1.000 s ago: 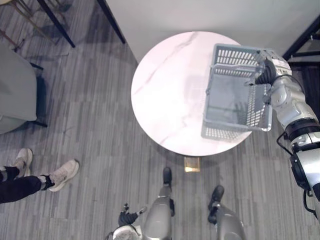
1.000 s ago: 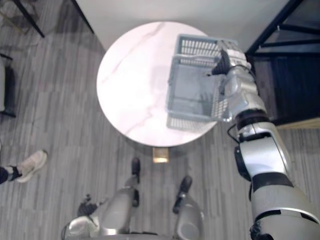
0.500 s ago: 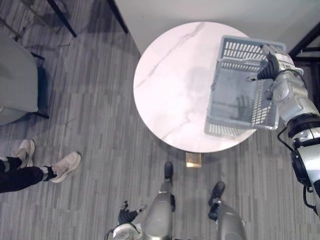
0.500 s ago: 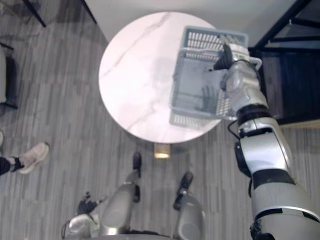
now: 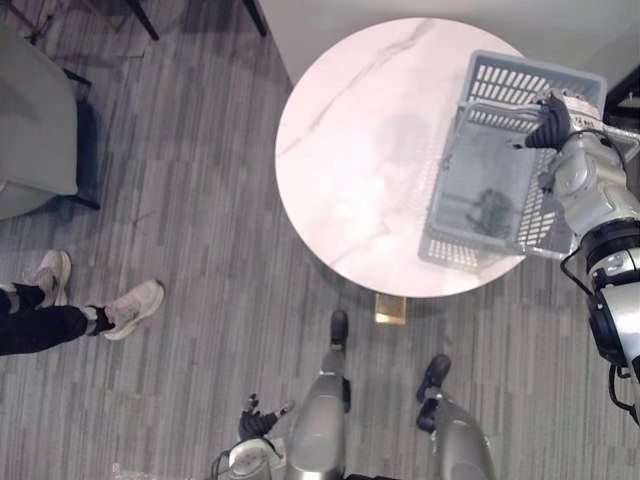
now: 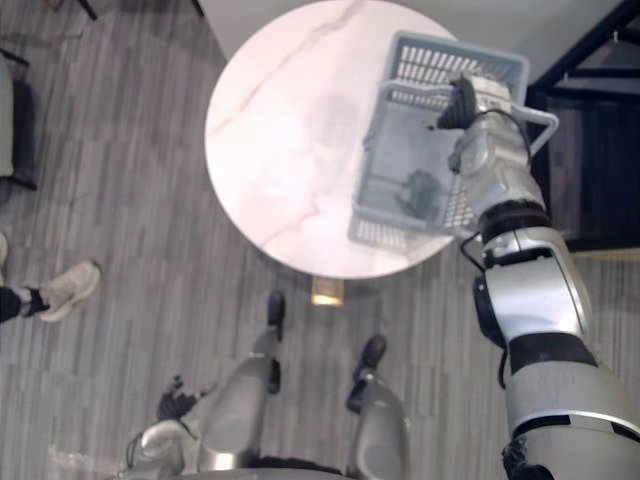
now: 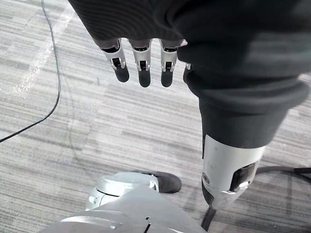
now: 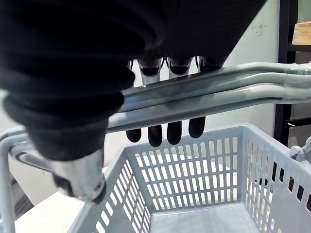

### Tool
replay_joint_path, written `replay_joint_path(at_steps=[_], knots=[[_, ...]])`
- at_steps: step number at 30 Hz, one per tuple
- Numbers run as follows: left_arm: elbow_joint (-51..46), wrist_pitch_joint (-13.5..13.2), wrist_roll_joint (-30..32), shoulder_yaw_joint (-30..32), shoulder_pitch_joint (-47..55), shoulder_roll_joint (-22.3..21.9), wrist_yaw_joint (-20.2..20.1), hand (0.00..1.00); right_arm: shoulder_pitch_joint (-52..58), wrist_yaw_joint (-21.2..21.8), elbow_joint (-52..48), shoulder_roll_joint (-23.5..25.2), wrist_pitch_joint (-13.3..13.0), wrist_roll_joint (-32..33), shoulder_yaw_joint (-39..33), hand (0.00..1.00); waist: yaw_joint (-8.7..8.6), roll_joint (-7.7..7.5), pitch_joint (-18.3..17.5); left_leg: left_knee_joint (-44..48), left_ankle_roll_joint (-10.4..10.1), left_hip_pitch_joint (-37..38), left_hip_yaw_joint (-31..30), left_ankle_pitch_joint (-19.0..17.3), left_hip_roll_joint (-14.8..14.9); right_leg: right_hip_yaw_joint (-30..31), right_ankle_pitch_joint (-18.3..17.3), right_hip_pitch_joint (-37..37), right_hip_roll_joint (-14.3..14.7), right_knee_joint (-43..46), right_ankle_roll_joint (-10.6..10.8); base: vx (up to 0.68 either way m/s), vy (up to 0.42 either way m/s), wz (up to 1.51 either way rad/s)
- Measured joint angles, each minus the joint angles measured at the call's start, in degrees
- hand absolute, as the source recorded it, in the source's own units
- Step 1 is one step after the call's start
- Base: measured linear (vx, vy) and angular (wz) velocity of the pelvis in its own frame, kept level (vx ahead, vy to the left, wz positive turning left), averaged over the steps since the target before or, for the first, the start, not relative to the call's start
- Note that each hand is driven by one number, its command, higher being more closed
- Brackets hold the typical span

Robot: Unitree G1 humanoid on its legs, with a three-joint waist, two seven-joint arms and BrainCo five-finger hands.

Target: Pick vegetable in the basket

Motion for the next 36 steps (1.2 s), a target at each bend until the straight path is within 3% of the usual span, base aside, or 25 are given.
replay_joint_path(at_steps=[13,20,23,26,29,36], knots=[[-0.4,-0.15,0.02,-0.37,-0.52,-0.01,0.0,0.0,0.87,0.4,1.21,-0.65,0.61,-2.84,0.07,1.0,1.01,0.11,0.05,0.01,0.01,0.45,0.19,0.23,0.01,0.65,-0.61,-0.62,-0.31,1.81,-0.07,0.0,-0.003,-0.01],[-0.09,1.08,0.6,1.19,-0.99,-0.04,0.07,0.0,7.6,4.28,-14.59,-0.52,-0.21,-4.32,11.1,1.0,0.1,-0.31,-0.17,-0.03,-0.12,3.94,3.33,0.12,0.62,5.33,-0.6,0.28,0.23,2.25,-0.06,0.0,-0.018,-0.23],[0.29,1.87,1.17,3.73,-1.04,0.05,0.06,0.0,13.35,6.39,-26.65,-0.55,-1.84,-4.17,13.51,1.0,-0.94,-1.59,-1.08,-0.06,-0.8,6.33,5.21,-0.47,1.46,7.35,-0.58,1.37,1.07,2.04,-0.05,0.0,-0.027,-0.35],[2.41,3.5,3.53,6.16,-0.23,0.52,-0.11,0.0,22.13,8.51,-38.08,-0.6,-4.77,-2.1,16.22,1.0,-2.75,-4.14,-5.93,-0.23,-1.46,7.3,6.82,-1.06,2.5,8.9,-0.57,1.63,1.95,1.18,-0.07,0.03,-0.039,-0.27],[2.59,4.26,6.28,6.96,1.25,1.05,-0.66,0.0,29.92,10.69,-45.87,-2.03,-7.27,-0.21,17.74,1.0,-4.02,-5.65,-9.17,-0.23,-1.96,9.77,8.45,-1.86,3.04,10.47,-0.55,3.43,2.57,0.35,-0.09,0.07,-0.032,-0.27],[4.72,5.45,10.11,7.56,3.87,1.43,-2.74,0.0,44.65,15.14,-56.26,-9.4,-11.75,3.1,18.61,1.0,-6.42,-6.15,-15.44,-0.33,-2.34,12.39,11.84,-3.16,4.06,13.74,0.06,4.66,3.92,-1.86,0.12,0.03,-0.015,-0.27]])
